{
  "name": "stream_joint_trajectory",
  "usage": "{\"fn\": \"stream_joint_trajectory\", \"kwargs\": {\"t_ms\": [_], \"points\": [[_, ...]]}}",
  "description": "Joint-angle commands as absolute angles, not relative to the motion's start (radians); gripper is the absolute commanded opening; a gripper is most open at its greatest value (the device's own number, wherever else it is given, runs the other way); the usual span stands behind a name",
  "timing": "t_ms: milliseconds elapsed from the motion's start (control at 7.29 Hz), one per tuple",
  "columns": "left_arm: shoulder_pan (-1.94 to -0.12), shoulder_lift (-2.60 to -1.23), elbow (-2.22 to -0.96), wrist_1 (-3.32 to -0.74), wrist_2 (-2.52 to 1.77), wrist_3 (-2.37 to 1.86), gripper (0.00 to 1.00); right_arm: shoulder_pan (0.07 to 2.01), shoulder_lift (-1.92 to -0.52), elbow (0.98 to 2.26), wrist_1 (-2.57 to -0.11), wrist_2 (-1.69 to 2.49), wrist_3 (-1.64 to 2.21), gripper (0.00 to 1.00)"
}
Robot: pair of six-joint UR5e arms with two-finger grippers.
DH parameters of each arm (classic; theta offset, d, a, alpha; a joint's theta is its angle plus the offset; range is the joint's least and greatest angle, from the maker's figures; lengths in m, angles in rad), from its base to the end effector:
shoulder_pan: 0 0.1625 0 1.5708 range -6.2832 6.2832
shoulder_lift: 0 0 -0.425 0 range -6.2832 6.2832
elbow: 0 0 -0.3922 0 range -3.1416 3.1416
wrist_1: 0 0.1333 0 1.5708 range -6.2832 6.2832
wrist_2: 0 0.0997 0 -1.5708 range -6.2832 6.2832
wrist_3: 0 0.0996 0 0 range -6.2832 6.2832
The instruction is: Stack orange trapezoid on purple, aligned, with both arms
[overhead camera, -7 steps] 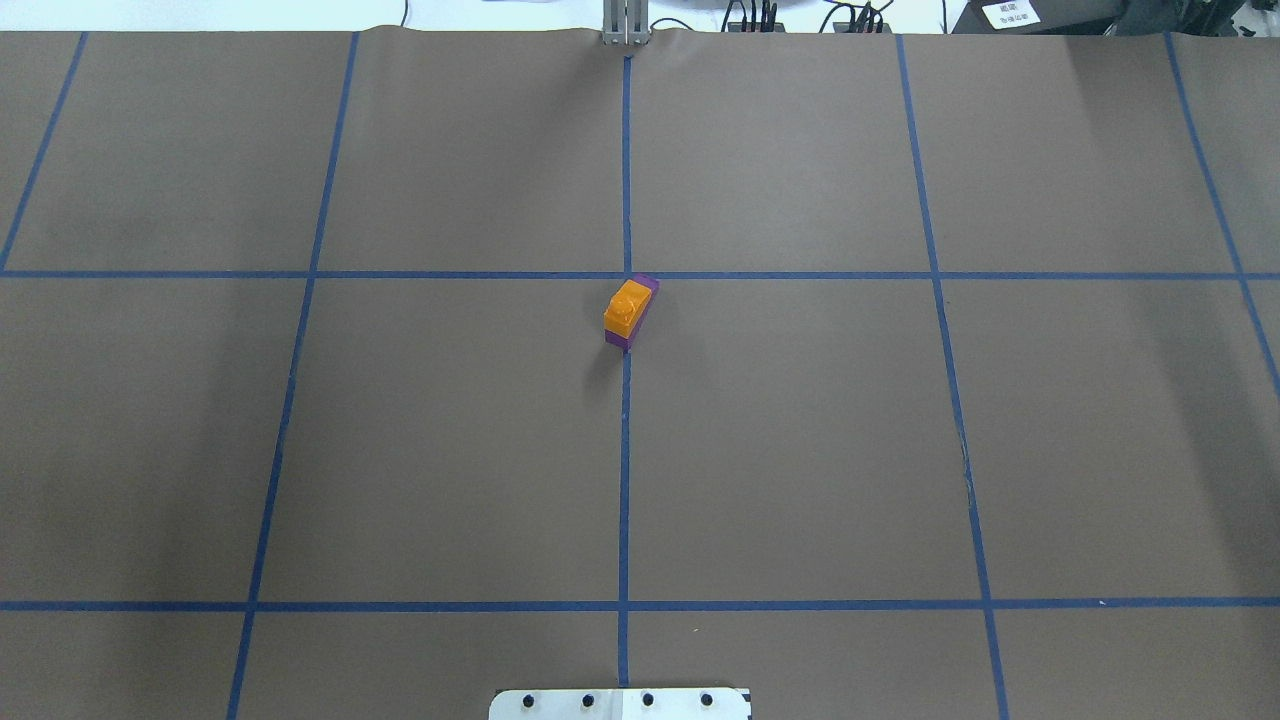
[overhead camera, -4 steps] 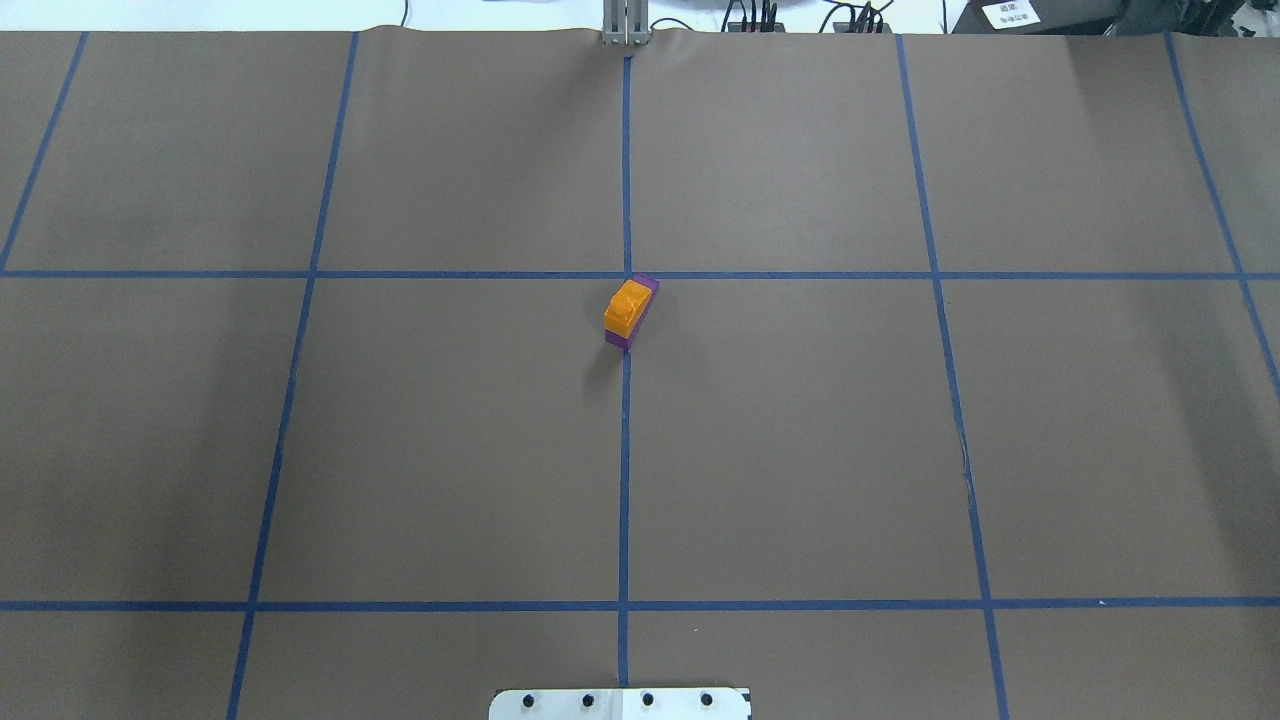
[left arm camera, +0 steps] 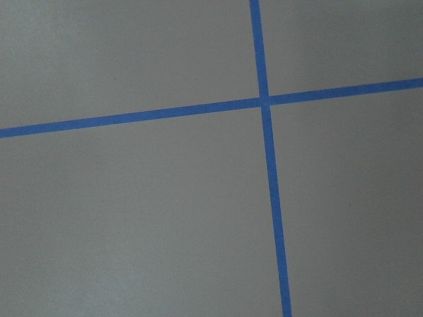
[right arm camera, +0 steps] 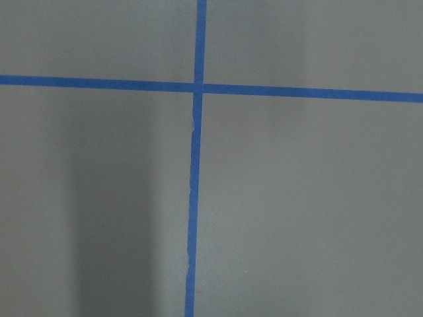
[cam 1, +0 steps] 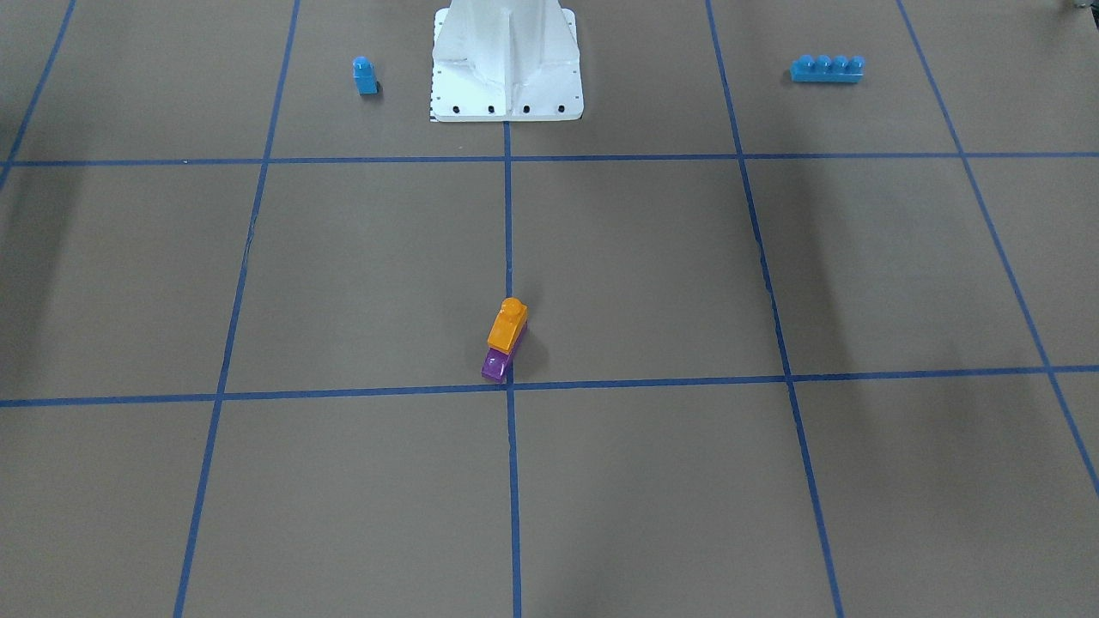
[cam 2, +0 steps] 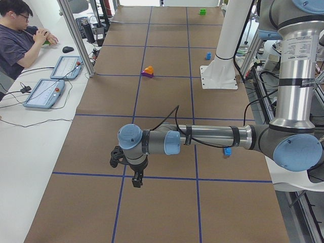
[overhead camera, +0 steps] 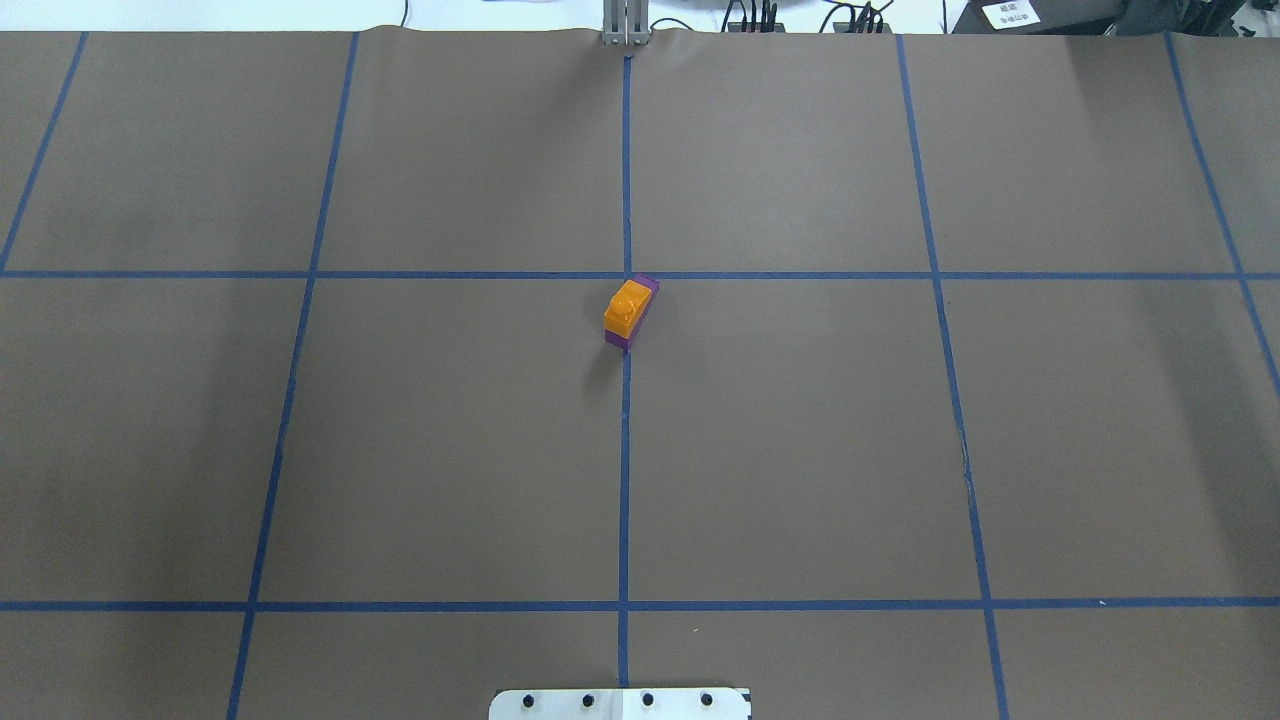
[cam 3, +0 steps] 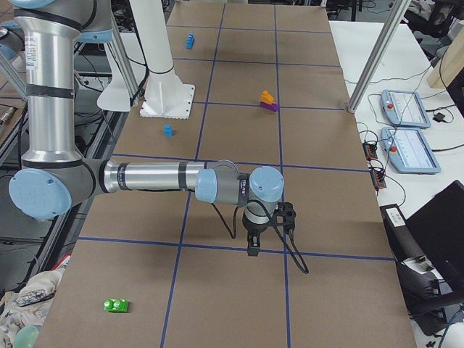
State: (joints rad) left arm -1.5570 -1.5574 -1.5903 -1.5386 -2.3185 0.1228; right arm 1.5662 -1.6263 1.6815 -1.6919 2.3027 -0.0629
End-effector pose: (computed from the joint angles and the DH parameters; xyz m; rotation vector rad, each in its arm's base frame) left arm -0.0589 -0.4851 0.6607 0.0159 0.7484 0.1204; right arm 0.0646 -0.4629 0.6457 -0.0416 -0.7332 -0.0403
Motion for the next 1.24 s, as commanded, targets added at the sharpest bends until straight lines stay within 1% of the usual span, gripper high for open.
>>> {"fn": "stream_joint_trajectory", "kwargs": {"t_ms": [0, 1098], "points": [[-1.557, -1.557, -1.589, -1.539, -2.318, 0.123, 1.0, 1.566, -1.626, 1.681, -1.692, 2.303, -0.061, 1.0], [-1.557, -1.562, -1.585, -1.539, -2.296, 0.124, 1.0, 1.566, -1.628, 1.681, -1.692, 2.304, -0.061, 1.0]]}}
